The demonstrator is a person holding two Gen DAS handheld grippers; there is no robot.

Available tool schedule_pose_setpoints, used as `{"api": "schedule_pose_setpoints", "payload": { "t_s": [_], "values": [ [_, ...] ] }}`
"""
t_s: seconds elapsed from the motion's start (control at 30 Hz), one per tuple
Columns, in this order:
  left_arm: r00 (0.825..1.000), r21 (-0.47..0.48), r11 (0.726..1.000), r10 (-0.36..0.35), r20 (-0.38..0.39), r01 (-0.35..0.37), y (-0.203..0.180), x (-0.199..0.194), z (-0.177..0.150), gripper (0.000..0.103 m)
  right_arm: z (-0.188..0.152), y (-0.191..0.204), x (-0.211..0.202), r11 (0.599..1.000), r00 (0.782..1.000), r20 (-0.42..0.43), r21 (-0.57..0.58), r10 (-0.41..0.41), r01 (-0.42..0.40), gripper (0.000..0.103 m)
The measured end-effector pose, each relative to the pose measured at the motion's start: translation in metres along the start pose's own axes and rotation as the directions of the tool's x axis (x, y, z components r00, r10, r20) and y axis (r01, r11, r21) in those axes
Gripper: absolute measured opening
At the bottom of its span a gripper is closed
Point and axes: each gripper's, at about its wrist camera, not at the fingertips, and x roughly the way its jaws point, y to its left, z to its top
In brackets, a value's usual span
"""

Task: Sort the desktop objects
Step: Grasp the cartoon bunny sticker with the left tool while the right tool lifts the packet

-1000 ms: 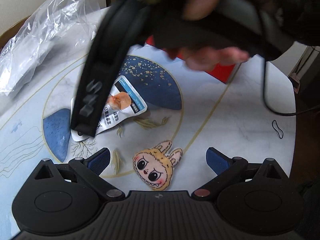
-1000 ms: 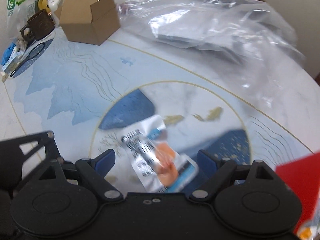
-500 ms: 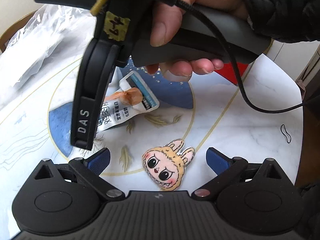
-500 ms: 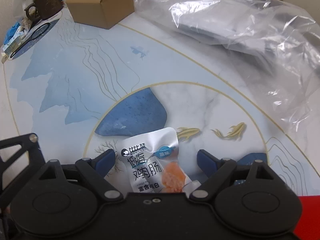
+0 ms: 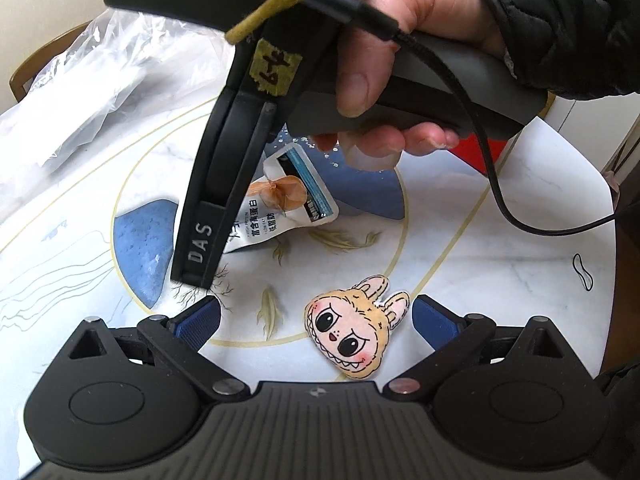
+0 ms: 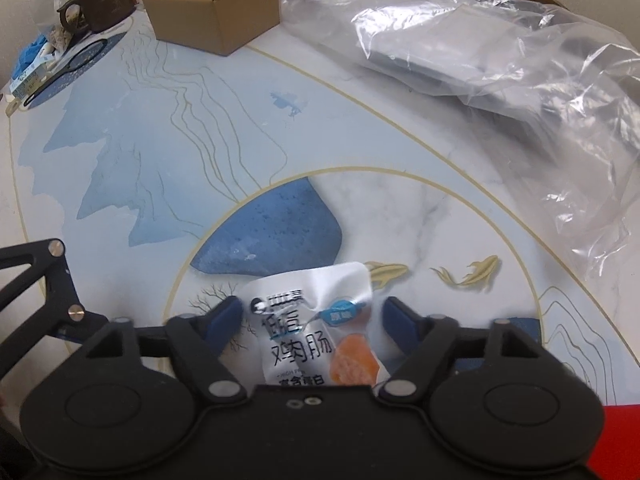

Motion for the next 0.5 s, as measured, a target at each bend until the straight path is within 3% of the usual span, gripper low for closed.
{"api": "schedule_pose_setpoints", "payload": {
  "t_s": [0.5],
  "values": [
    [1.0,0.055,0.998,-0.012,0.008,0.011,-0.011,0.012,0.0,0.102,-0.028,-0.03,-0.011,0.992,0.999,-0.007,0.118,-0.049,0.049,0.063]
  ]
}}
